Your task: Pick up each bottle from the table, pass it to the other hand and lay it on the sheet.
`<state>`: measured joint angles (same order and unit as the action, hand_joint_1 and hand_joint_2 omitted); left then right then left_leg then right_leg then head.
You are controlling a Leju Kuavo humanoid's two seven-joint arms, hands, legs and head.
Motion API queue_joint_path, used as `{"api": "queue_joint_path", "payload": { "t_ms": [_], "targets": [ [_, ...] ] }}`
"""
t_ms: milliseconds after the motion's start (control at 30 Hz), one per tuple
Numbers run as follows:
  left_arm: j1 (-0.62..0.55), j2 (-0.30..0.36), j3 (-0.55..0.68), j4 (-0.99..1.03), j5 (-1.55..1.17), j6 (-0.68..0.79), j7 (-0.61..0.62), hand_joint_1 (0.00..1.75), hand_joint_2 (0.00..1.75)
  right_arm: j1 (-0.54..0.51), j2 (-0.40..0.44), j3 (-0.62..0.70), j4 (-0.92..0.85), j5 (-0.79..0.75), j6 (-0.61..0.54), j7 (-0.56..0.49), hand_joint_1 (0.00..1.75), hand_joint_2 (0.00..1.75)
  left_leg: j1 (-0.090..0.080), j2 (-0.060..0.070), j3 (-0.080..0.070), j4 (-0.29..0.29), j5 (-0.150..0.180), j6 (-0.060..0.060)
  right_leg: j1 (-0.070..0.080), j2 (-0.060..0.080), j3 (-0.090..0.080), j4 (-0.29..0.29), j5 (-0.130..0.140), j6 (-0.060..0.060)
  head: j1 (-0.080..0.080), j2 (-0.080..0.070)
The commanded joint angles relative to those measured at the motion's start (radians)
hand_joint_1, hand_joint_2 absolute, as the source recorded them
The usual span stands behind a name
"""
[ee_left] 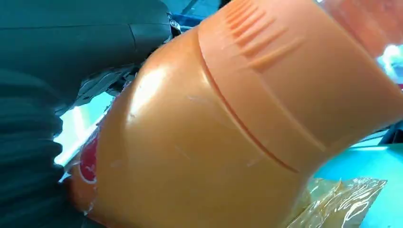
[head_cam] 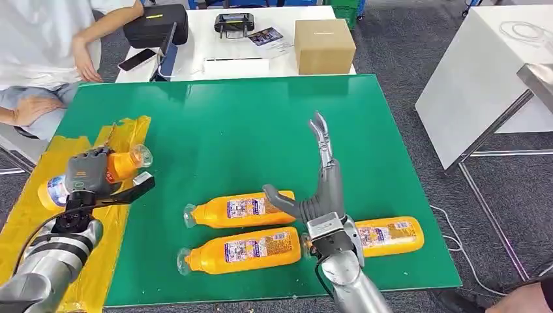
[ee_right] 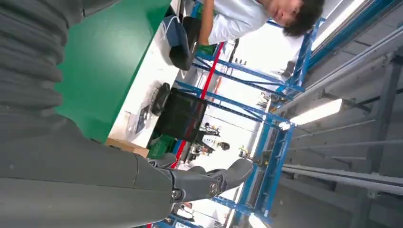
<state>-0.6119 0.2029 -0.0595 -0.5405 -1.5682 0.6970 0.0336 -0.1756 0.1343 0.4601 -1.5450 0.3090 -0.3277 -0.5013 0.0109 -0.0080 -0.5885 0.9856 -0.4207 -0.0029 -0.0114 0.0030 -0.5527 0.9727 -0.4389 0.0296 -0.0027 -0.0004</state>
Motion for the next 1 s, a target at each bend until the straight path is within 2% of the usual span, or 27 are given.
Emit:
{"api": "queue_joint_path", "payload": {
  "t_ms": [33, 167, 333, 700, 733, 900, 1000],
  "targets": [
    [-0.017, 0.021, 0.012, 0.098, 0.036, 0.001, -0.046, 1.75, 1.75, -0.024, -0.031, -0.002, 0.022, -0.007, 0.000, 0.000, 0.00, 1.75, 0.000, 0.001, 0.003, 0.000, -0.001, 0.001, 0.001, 0.001, 0.003, -0.001, -0.001, -0.001, 0.000, 0.000],
    [0.032, 0.040, 0.047, 0.065, 0.109, 0.001, -0.109, 1.75, 1.75, -0.014, -0.038, -0.009, 0.025, -0.007, -0.005, 0.000, 0.00, 1.75, 0.001, 0.003, 0.006, -0.001, -0.002, 0.001, 0.001, 0.002, 0.006, -0.002, -0.001, -0.001, 0.000, 0.000],
    [0.075, 0.033, 0.073, 0.029, 0.191, -0.001, -0.211, 1.75, 1.75, -0.022, -0.038, -0.025, 0.041, -0.009, -0.008, 0.000, 0.00, 1.75, 0.001, 0.003, 0.006, -0.001, -0.003, 0.001, 0.001, 0.001, 0.006, -0.002, -0.002, -0.001, 0.000, 0.000],
    [0.092, 0.037, 0.049, 0.023, 0.172, -0.020, -0.206, 1.75, 1.75, -0.030, -0.040, -0.026, 0.053, -0.007, -0.006, 0.001, 0.00, 1.75, 0.000, 0.002, 0.004, -0.001, -0.001, 0.001, 0.000, 0.001, 0.004, -0.002, -0.001, -0.001, 0.000, 0.000],
    [0.167, 0.076, 0.024, 0.026, 0.226, -0.069, -0.314, 1.75, 1.75, -0.025, -0.060, -0.031, 0.057, -0.005, -0.001, 0.003, 0.00, 1.75, 0.000, 0.002, 0.005, -0.001, -0.002, 0.001, 0.001, 0.001, 0.005, -0.002, -0.001, -0.001, 0.000, 0.000],
    [0.203, 0.080, 0.009, 0.014, 0.231, -0.058, -0.341, 1.75, 1.75, -0.024, -0.063, -0.031, 0.060, -0.006, 0.001, 0.002, 0.00, 1.75, 0.000, 0.004, 0.005, -0.002, -0.002, 0.000, 0.000, 0.003, 0.005, -0.002, -0.001, -0.001, 0.000, 0.000],
    [0.211, 0.103, -0.025, 0.020, 0.204, -0.081, -0.299, 1.75, 1.75, -0.025, -0.065, -0.030, 0.064, -0.008, 0.003, 0.001, 0.00, 1.75, 0.000, 0.004, 0.006, -0.002, -0.002, 0.000, 0.001, 0.003, 0.006, -0.002, -0.001, -0.001, 0.000, 0.000]
  ]
}}
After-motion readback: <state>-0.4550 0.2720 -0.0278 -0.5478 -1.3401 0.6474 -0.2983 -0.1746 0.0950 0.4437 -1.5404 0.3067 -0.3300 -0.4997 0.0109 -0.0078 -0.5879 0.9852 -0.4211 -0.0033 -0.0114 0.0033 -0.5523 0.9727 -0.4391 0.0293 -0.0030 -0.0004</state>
